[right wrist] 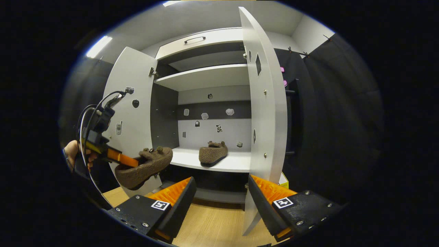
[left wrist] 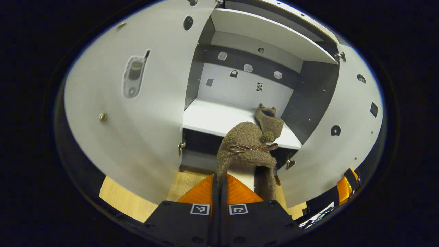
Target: Grab one shoe with the right hand and put it into the shoe cabinet, grab the other shoe with the left hand and put it into the shoe cabinet; then close the right door with the right hand and the left door with the left hand.
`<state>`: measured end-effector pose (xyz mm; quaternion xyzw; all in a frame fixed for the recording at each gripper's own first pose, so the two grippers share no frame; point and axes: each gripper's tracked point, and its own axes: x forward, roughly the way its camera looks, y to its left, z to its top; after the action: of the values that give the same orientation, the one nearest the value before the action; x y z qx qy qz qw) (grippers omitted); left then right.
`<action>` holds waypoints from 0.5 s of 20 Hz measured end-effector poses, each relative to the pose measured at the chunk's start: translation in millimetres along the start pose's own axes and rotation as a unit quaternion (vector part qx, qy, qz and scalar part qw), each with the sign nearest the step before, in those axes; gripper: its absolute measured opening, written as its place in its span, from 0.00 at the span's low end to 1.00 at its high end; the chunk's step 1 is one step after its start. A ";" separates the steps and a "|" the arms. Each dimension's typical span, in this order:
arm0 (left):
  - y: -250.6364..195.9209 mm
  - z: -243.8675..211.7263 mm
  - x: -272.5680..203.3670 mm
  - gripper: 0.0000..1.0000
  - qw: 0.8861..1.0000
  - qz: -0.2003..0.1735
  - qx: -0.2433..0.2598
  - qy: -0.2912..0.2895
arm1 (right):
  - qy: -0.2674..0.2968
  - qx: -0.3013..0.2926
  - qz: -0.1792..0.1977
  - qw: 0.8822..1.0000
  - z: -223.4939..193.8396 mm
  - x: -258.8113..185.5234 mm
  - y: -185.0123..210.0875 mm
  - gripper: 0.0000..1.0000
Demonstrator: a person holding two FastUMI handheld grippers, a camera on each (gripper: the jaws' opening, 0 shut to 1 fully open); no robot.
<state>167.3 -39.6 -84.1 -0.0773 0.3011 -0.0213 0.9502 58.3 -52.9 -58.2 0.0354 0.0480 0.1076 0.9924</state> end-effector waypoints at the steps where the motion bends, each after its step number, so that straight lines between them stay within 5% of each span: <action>1: -1.8 21.6 7.0 0.06 1.000 0.001 0.008 -0.008 | 0.001 -0.001 0.001 1.000 -0.2 -0.5 -0.4 0.94; 10: -10.2 152.5 109.9 0.06 0.999 0.004 0.017 -0.040 | 0.005 0.013 -0.007 1.000 1.1 3.4 -4.7 0.93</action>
<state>345.0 -38.8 -22.1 -0.0609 0.2624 -0.0189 0.9628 62.7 -56.8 -57.8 0.0472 0.0546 0.1006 0.9923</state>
